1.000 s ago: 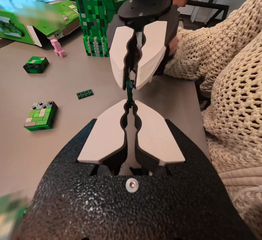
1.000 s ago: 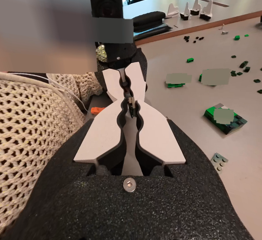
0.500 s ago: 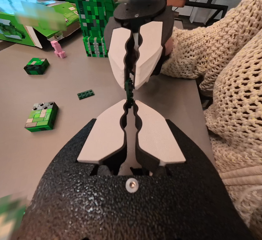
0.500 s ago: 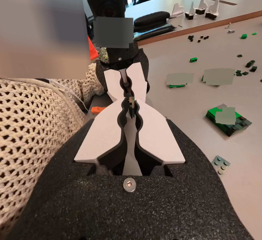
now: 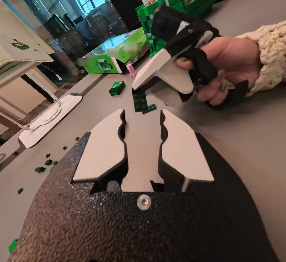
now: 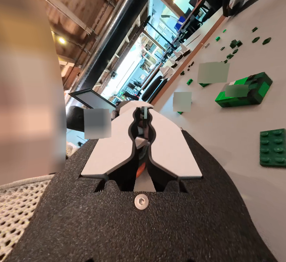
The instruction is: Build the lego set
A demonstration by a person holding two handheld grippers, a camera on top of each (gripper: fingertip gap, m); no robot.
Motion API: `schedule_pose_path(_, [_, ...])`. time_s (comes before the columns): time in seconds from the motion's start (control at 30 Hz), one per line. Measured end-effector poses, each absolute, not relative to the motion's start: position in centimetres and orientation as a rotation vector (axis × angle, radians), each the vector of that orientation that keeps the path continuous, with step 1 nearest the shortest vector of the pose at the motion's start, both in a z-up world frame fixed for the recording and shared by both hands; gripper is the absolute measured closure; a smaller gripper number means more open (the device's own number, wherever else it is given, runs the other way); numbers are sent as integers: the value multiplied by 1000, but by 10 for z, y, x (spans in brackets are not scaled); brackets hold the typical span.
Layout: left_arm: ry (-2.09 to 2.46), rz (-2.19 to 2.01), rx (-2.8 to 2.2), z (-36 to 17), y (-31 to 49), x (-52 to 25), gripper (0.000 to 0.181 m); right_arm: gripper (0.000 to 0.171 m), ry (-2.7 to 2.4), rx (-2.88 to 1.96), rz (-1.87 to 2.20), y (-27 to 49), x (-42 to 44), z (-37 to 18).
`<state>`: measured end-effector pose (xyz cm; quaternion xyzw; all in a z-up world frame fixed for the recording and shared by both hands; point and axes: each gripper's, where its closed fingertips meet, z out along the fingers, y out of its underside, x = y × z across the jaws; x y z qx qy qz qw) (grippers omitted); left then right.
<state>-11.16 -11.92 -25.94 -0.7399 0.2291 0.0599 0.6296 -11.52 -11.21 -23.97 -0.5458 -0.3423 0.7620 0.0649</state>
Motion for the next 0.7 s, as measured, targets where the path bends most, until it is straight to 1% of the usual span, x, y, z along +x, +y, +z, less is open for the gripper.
schedule_pose_path(0.07, [518, 158, -1691, -259, -118, -113, 146, 163, -1016, -1642, 2321, -116, -117, -239])
schedule_pose_path(0.13, [526, 197, -1663, -256, -119, -114, 161, 163, -1004, -1636, 2339, -120, -119, -238])
schedule_pose_path(0.17, [528, 228, -1647, -254, -120, -116, 165, 163, -988, -1630, 2356, -120, -119, -237])
schedule_pose_path(0.37, [511, 217, -1644, -251, -123, -118, 165, 163, -1008, -1549, 2359, -124, -119, -232])
schedule_pose_path(0.47, [476, 181, -1671, -253, -123, -122, 165, 149, -1006, -1459, 2291, -120, -117, -227])
schedule_pose_path(0.6, [424, 122, -1701, -257, -124, -130, 165, 148, -931, -1445, 2267, -110, -115, -225])
schedule_pose_path(0.7, [368, 78, -1710, -256, -127, -138, 165, 151, -916, -1386, 2186, -103, -112, -221])
